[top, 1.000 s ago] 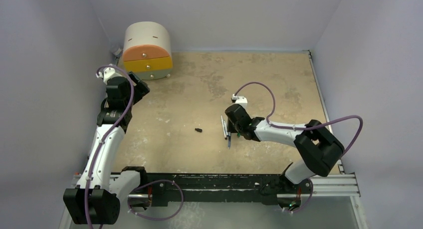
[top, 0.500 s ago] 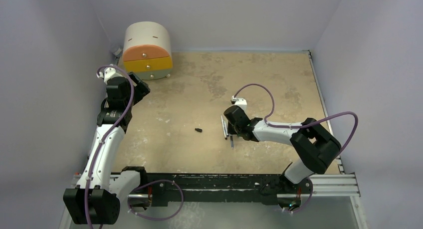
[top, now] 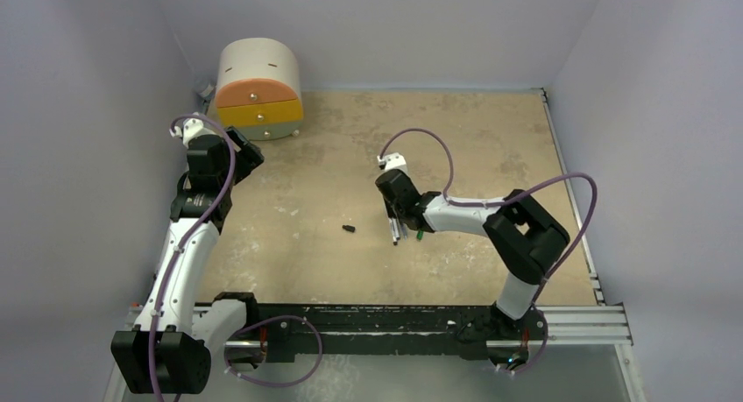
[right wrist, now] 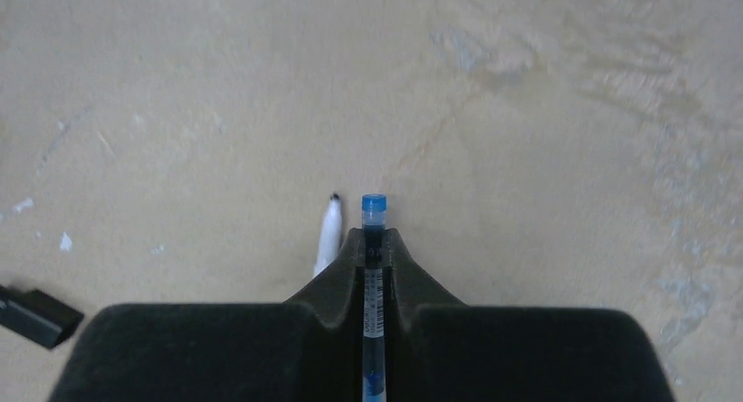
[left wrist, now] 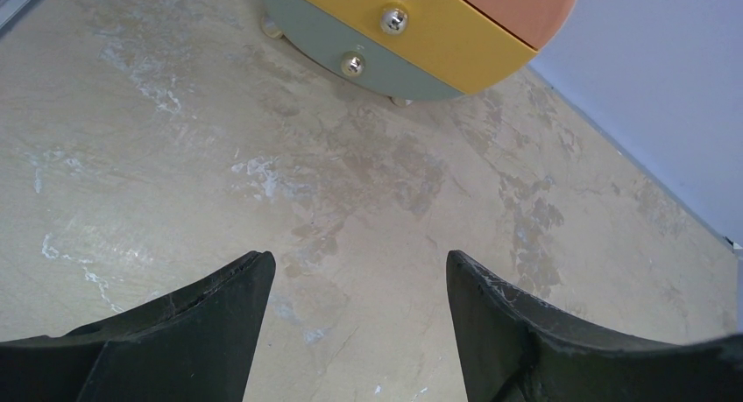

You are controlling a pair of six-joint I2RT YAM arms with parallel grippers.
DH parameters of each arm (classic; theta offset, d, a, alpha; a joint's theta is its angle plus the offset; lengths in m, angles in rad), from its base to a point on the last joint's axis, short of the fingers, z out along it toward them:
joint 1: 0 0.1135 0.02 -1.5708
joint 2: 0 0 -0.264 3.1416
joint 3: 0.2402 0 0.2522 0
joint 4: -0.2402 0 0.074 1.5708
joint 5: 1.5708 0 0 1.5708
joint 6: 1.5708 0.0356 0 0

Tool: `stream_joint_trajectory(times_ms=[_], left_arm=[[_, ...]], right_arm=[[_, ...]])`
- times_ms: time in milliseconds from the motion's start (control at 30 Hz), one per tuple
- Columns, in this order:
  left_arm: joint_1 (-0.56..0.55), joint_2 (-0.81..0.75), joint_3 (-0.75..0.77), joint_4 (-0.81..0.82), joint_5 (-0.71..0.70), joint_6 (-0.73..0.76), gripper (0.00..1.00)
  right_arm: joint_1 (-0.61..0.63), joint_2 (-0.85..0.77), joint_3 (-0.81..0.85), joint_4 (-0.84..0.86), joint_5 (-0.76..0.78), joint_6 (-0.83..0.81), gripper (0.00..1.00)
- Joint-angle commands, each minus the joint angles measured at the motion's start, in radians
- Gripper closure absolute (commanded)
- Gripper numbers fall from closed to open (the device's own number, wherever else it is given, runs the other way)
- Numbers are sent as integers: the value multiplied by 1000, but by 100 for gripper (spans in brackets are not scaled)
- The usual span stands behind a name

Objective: Insert the pens into the pen caps

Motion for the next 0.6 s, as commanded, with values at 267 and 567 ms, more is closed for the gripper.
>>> stream_joint_trajectory(times_ms=[267,567], left_arm=[[5,-17,-1,20,12,23,28],[5,-17,-5,24,23,17,28]], right_arm=[[-14,-37,-43,60,-35,-11,57],[-14,-102,-139,57,-52,55,69]])
